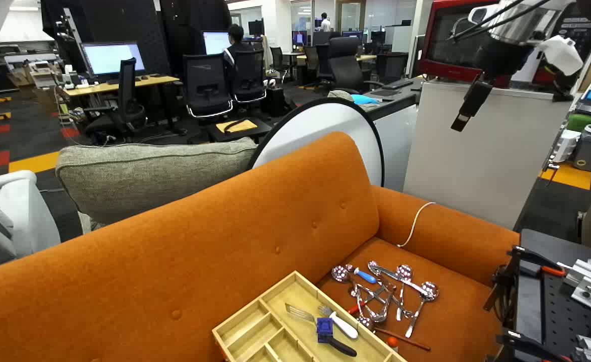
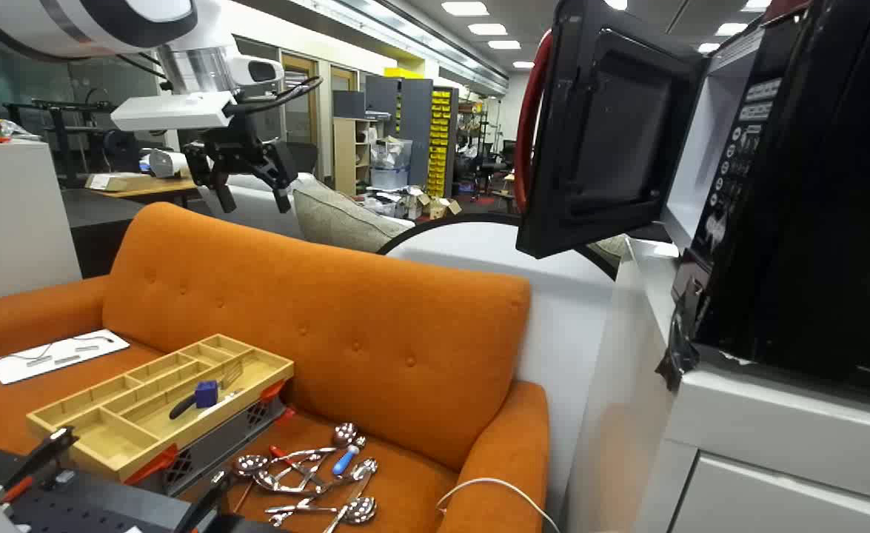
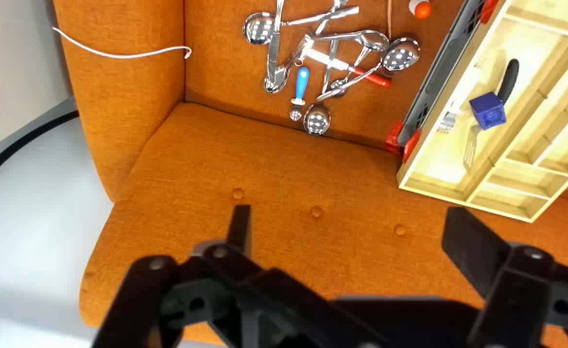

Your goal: Close the microwave door

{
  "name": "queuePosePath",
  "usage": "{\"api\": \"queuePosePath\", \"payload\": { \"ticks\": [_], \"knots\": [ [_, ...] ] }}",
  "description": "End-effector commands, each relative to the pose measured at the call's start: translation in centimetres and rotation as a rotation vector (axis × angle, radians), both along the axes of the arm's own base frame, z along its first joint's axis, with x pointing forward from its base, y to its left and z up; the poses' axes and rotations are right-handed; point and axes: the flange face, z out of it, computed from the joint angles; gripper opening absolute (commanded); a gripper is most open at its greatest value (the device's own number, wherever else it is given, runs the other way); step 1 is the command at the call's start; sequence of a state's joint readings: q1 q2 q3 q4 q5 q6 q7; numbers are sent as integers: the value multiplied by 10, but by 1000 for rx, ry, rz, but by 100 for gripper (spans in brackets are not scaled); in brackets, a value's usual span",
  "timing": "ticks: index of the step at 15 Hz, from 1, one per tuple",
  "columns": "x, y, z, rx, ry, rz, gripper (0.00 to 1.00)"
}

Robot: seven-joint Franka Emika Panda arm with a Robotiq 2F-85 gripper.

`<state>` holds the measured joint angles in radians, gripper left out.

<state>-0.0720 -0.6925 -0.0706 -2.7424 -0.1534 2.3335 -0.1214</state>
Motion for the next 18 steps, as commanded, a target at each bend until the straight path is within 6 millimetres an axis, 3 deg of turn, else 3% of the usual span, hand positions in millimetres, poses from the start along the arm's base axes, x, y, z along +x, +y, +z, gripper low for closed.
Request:
{"api": "queuePosePath", "payload": {
  "ticks": [1, 5, 9, 14, 16, 18],
  "knots": [
    [0, 0, 0, 0, 1, 0, 100],
    [9, -8, 3, -31, -69, -138, 100],
    [16, -32, 4, -105, -163, -307, 100],
    [17, -56, 29, -342, -267, -420, 100],
    [19, -60, 31, -428, -285, -495, 100],
    [14, -57, 30, -367, -274, -460, 100]
  ]
}}
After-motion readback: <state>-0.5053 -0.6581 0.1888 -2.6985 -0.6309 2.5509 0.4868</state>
